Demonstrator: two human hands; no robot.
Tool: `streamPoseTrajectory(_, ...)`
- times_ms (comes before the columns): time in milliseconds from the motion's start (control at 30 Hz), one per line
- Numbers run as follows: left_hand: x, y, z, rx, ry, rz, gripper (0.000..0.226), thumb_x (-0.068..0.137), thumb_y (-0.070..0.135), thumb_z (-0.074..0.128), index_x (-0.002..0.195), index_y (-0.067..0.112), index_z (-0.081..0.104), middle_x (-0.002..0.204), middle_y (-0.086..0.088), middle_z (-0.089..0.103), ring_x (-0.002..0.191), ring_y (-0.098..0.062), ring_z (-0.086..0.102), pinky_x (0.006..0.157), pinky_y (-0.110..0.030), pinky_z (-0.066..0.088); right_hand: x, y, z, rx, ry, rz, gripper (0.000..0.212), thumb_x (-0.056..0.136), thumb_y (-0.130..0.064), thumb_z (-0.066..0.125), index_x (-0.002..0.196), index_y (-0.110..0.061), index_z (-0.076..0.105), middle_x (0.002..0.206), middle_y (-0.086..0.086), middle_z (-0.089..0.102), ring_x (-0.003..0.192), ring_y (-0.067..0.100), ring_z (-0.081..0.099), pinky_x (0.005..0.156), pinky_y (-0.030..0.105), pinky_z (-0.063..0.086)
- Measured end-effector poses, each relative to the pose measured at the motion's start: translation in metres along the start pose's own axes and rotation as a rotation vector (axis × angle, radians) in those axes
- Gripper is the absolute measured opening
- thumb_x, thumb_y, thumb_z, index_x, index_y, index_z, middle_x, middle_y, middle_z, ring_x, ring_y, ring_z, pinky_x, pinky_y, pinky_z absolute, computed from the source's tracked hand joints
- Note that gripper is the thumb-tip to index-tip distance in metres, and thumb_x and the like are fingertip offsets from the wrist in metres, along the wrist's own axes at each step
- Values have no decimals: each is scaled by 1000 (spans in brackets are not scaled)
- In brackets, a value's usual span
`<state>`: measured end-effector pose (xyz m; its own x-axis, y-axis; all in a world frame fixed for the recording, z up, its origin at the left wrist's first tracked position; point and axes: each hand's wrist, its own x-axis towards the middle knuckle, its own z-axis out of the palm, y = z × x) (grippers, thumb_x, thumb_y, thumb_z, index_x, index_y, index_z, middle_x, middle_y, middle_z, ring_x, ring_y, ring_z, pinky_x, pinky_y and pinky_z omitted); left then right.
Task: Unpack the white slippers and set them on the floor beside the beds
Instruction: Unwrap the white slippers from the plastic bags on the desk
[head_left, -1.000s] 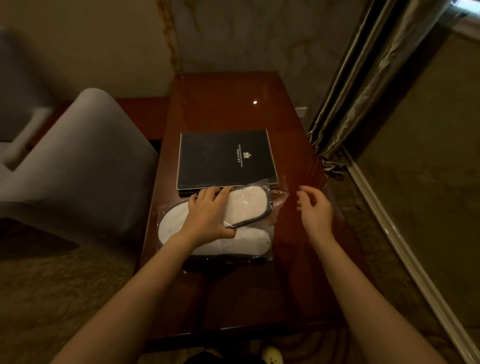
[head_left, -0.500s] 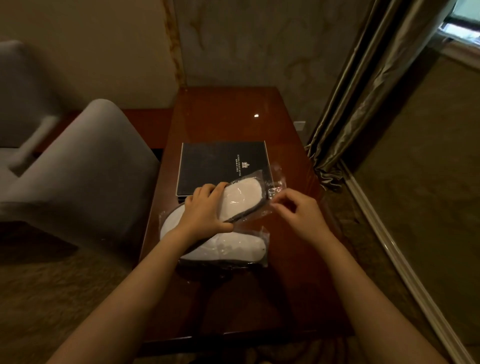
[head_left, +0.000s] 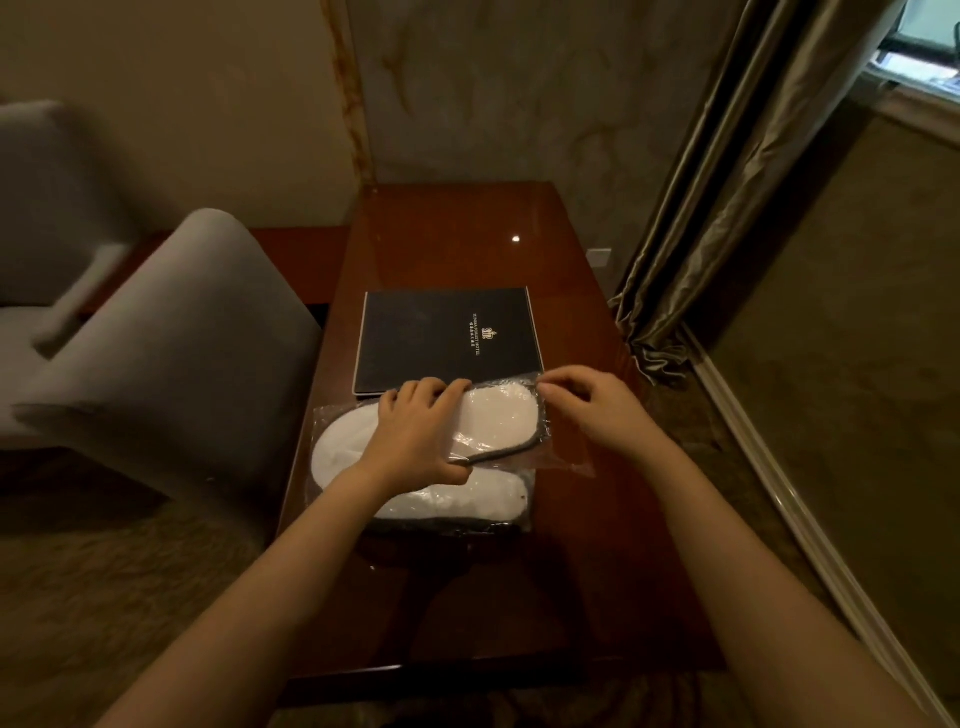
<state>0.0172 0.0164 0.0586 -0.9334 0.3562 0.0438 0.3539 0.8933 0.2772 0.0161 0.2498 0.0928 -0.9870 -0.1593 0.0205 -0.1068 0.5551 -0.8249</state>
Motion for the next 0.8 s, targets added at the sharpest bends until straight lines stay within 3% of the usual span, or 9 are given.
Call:
streamPoseTrajectory(167,-4,5,6,90,56,47,106,57,56,70,144,27,17,137,-4,37,127,-26,34,113,-52,21,7,-16,14,28,-60,18,28,83,-24,64,110,-19,60,99,-3,60,91,13,59,73,22,51)
streamPoseTrajectory(333,-10,-8,9,69,30,11,112,55,58,72,145,27,12,139,-4,36,128,-25,35,111,-46,28,2,-19,13,95,-136,-12,25,87,-32,58,109,-21,62,82,-11,60,72,2,58,53,9,46)
streamPoseTrajectory(433,-13,-12,9,9,44,-31,112,54,57,73,143,28,12,139,-4,36,127,-24,36,108,-44,33,1,-18,8,95,-192,-1,29,93,-31,47,120,-27,56,81,-16,57,73,-2,55,59,13,46)
streamPoseTrajectory(567,-14,-12,10,5,43,-21,113,53,57,73,144,27,13,139,-3,37,126,-23,36,106,-42,34,0,-21,7,146,-236,32,32,93,-27,47,125,-26,52,78,-5,59,58,-2,57,55,9,50)
streamPoseTrajectory(633,-14,-8,11,16,57,-4,112,53,58,73,143,27,14,138,-3,38,126,-23,36,106,-41,35,-1,-25,9,175,-227,18,28,93,-27,48,121,-29,54,90,-9,61,66,-3,60,57,9,50)
streamPoseTrajectory(700,-13,-4,11,31,57,31,110,54,57,73,143,26,16,138,-3,38,126,-23,36,106,-42,34,-2,-27,11,165,-246,-33,27,92,-23,50,118,-30,54,100,-16,57,86,-3,59,66,12,52)
streamPoseTrajectory(800,-11,-1,10,69,76,65,108,55,58,71,143,26,17,137,-3,38,125,-24,36,107,-44,32,0,-27,17,165,-246,-28,35,87,-11,54,120,-22,54,104,-11,55,99,11,57,78,26,55)
